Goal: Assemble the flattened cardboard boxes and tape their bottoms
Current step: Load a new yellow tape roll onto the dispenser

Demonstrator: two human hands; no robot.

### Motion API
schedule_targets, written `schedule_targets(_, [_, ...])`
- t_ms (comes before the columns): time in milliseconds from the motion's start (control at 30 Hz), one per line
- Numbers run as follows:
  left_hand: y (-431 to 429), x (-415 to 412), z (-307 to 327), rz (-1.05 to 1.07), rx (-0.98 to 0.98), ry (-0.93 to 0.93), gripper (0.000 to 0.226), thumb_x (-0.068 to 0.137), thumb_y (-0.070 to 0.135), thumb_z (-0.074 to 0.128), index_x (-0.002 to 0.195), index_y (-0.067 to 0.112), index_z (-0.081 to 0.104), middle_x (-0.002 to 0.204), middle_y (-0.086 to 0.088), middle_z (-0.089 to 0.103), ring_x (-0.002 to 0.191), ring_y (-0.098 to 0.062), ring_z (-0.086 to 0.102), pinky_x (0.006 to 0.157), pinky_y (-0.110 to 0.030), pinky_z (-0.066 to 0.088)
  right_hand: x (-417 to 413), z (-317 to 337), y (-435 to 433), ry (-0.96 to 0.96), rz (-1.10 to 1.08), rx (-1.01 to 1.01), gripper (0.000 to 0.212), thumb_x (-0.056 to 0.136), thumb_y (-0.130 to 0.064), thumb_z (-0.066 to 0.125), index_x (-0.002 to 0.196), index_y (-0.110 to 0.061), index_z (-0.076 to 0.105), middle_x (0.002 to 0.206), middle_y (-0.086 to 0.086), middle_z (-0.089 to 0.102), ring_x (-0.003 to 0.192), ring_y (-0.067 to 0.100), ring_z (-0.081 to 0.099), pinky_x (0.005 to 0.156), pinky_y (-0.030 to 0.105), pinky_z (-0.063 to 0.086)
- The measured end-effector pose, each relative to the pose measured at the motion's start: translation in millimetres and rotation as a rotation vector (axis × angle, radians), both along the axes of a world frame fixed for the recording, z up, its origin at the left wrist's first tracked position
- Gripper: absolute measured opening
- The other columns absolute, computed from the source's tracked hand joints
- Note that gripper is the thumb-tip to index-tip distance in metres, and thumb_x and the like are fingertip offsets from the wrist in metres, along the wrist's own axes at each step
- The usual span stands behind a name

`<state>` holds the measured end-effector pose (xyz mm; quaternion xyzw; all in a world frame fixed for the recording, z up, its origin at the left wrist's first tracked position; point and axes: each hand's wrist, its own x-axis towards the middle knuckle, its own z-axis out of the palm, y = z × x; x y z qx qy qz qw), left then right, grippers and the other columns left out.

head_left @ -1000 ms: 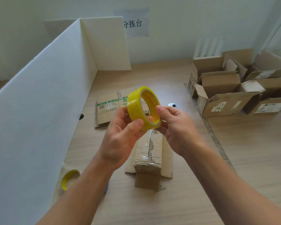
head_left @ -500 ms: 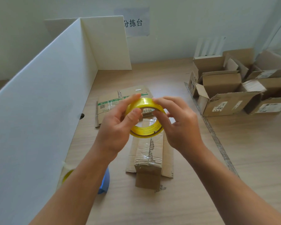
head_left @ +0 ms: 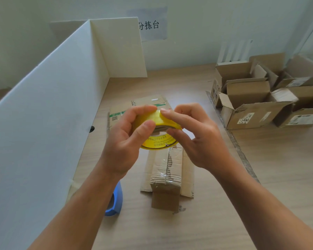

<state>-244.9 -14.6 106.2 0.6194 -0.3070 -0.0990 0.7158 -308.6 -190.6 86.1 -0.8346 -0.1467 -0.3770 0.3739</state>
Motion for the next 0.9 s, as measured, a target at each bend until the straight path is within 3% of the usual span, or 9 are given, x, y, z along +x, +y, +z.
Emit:
schedule_targets(100, [-7,-3,0,0.025,-0.058,0.071,0.024,0.083,0.024,0.068,0.106,0.017,0.062,0.093,0.006,0.069,0.084,-0.013,0.064,0.074,-0.028,0.054,1,0,-2,-0.109,-0.082,0.028,0.029,0.086,-0.001,0.073,0.115,-0.002,0.07,0.108,0.015,0.067,0.098,0.019,0.065,0.084,0.026,0.054])
schedule_targets(267, [-9,-6,-5,-0.061,-0.189,0.253,0.015,0.084,0.009,0.056,0.097,0.015,0.06,0.088,0.001,0.066,0.076,-0.014,0.06,0.076,-0.031,0.051,1,-1,-6,-0.162,-0.159,0.076,0.02,0.08,-0.004,0.079,0.099,0.002,0.074,0.106,0.014,0.073,0.093,0.023,0.072,0.077,0.03,0.058])
schedule_targets(367, [-10,-7,-6,-0.086,-0.248,0.334,0.016,0.083,0.008,0.054,0.091,0.019,0.064,0.091,-0.003,0.064,0.078,-0.017,0.058,0.077,-0.032,0.049,5,-6,-4,-0.171,-0.198,0.123,0.021,0.08,-0.008,0.079,0.098,0.003,0.075,0.104,0.014,0.074,0.094,0.022,0.072,0.081,0.027,0.058])
schedule_targets(533, [-14,-8,-12,-0.05,-0.327,0.393,0.014,0.082,0.008,0.054,0.092,0.014,0.06,0.091,-0.003,0.066,0.08,-0.018,0.057,0.076,-0.03,0.048,11,-20,2,-0.122,-0.208,0.228,0.024,0.086,-0.009,0.074,0.108,-0.001,0.073,0.108,0.006,0.071,0.096,0.019,0.071,0.079,0.033,0.06])
schedule_targets(667, [-11,-8,-18,-0.043,-0.373,0.406,0.02,0.083,0.005,0.052,0.087,0.018,0.067,0.09,-0.003,0.068,0.08,-0.018,0.062,0.071,-0.027,0.055,10,-33,1,-0.005,-0.215,0.329,0.027,0.085,-0.009,0.076,0.111,-0.004,0.073,0.1,0.004,0.074,0.081,0.019,0.073,0.074,0.028,0.059])
schedule_targets(800, [-8,-4,-20,-0.048,-0.242,0.353,0.019,0.079,0.006,0.058,0.096,0.014,0.059,0.089,-0.003,0.067,0.08,-0.017,0.063,0.071,-0.029,0.056,9,-35,8,0.102,-0.197,0.45,0.027,0.088,-0.016,0.071,0.115,-0.011,0.072,0.101,0.002,0.075,0.084,0.014,0.073,0.077,0.025,0.058])
schedule_targets(900, [-3,-4,-15,-0.089,0.007,0.233,0.027,0.07,0.025,0.067,0.097,0.029,0.07,0.089,0.0,0.069,0.08,-0.016,0.064,0.071,-0.029,0.054,6,-30,8,0.026,-0.25,0.345,0.027,0.09,-0.01,0.068,0.117,-0.011,0.07,0.106,-0.006,0.07,0.089,0.012,0.07,0.08,0.019,0.055])
